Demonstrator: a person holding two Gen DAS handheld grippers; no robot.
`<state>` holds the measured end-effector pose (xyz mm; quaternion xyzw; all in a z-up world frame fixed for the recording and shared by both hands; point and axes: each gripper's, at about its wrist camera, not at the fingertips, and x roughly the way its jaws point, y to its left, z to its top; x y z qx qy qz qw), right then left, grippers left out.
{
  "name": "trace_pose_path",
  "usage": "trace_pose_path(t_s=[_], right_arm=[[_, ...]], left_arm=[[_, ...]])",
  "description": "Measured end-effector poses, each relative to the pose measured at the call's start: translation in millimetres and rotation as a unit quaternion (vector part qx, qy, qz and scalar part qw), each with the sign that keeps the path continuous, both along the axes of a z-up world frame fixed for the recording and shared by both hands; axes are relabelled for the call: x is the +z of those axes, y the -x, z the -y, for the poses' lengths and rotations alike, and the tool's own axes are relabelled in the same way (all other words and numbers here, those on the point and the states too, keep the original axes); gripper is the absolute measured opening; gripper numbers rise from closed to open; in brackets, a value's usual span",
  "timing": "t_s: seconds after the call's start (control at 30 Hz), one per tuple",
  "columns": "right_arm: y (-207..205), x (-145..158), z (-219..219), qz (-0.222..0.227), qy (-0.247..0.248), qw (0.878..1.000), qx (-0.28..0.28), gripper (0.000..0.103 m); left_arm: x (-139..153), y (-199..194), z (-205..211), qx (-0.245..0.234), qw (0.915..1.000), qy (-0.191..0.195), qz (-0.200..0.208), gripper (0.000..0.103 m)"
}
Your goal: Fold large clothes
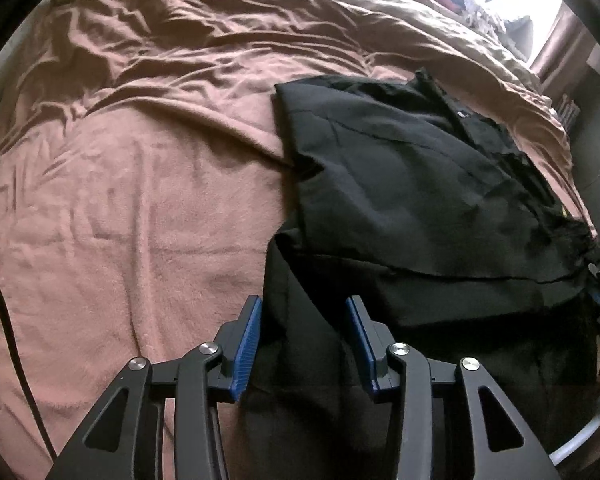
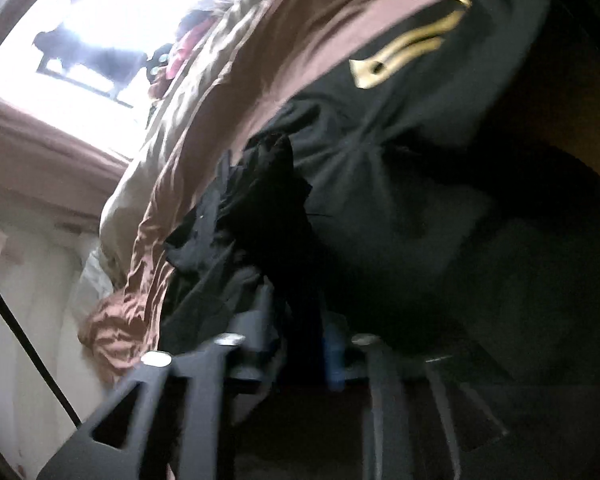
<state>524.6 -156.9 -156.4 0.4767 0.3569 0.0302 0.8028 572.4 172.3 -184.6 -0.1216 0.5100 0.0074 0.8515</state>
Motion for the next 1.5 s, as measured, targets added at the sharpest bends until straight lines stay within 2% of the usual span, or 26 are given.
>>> trace_pose_path(t_s=[0.03, 0.17, 0.23, 0.3, 0.33, 0.37, 0.47, 0.57, 0.8, 1.0, 1.03, 1.1, 1.13, 1.17, 1.2, 1.23, 1.33, 1.5], right_arm=[[2.7, -0.8, 4.9, 0.004, -0.006, 1.000, -0.005, 0.080], [18.2, -4.2, 11.6, 0.011, -0.020, 1.000, -0.016, 0.082], [19.0, -10.2, 10.9, -0.006, -0.013, 1.000, -0.011, 0.081], [17.2, -16.1, 5.6, -0.029, 0.004, 0.999, -0.015, 0.050], [13.0, -16.9, 3.7, -0.035, 0.007, 0.999, -0.003, 0.032], [4.0, -23.4, 0.6, -0.040, 0.000, 0.999, 0.016, 0.027], [-13.6, -29.8, -5.3, -0.043, -0.012, 0.999, 0.028, 0.013], [-27.1, -34.3, -0.2, -0.035, -0.015, 0.999, 0.024, 0.006], [-44.5, -37.8, 5.9, 0.006, -0.015, 1.000, 0.018, 0.006], [-39.9, -41.0, 1.6, 0.007, -0.037, 0.999, 0.020, 0.007], [-39.8, -42.3, 2.5, 0.003, -0.049, 0.999, 0.023, 0.012], [-36.9, -40.4, 5.5, -0.008, -0.063, 0.998, 0.027, 0.045], [-33.7, -36.0, 9.1, -0.003, -0.061, 0.998, 0.023, 0.079], [-26.4, -30.3, 13.2, 0.013, -0.061, 0.998, 0.017, 0.085], [-23.4, -26.0, 16.6, 0.019, -0.059, 0.998, 0.012, 0.085], [-20.6, -21.9, 19.3, 0.019, -0.056, 0.998, 0.012, 0.085], [-6.2, -7.8, 33.3, 0.038, -0.047, 0.998, 0.017, 0.085], [26.9, 15.0, 71.2, 0.060, 0.022, 0.998, -0.018, 0.085]], left_arm=[[1.3, 0.2, 0.9, 0.001, 1.0000, 0.001, 0.002, 0.045], [3.7, -0.4, 5.4, 0.000, 1.0000, 0.001, 0.004, 0.045], [1.6, -2.4, 6.0, -0.001, 1.0000, -0.006, 0.003, 0.045], [-0.9, -4.3, 6.0, 0.002, 0.9999, -0.015, 0.002, 0.045], [-2.5, -6.0, 5.7, 0.003, 0.9997, -0.024, 0.001, 0.045], [-4.2, -7.6, 5.8, 0.003, 0.9995, -0.033, 0.001, 0.045], [-11.0, -14.5, 3.2, 0.001, 0.9993, -0.037, -0.005, 0.045], [-18.2, -21.9, 3.1, 0.001, 0.9992, -0.039, -0.009, 0.045], [-25.7, -34.5, 3.4, 0.003, 0.9989, -0.046, -0.008, 0.045], [-9.6, -29.7, 5.5, 0.016, 0.9989, -0.045, 0.000, 0.045], [-4.9, -27.7, 6.1, 0.020, 0.9990, -0.039, 0.002, 0.045], [7.7, -21.3, 10.8, 0.025, 0.9993, -0.026, 0.011, 0.048], [14.2, -17.7, 14.2, 0.025, 0.9993, -0.022, 0.015, 0.056], [22.5, -13.2, 19.1, 0.023, 0.9993, -0.017, 0.023, 0.061], [29.6, -9.1, 23.3, 0.021, 0.9992, -0.014, 0.031, 0.072], [36.3, -5.3, 27.7, 0.018, 0.9990, -0.011, 0.040, 0.077], [61.5, 12.4, 45.0, 0.017, 0.9972, 0.003, 0.073, 0.077], [79.8, 30.2, 71.4, 0.014, 0.9954, 0.028, 0.091, 0.077]])
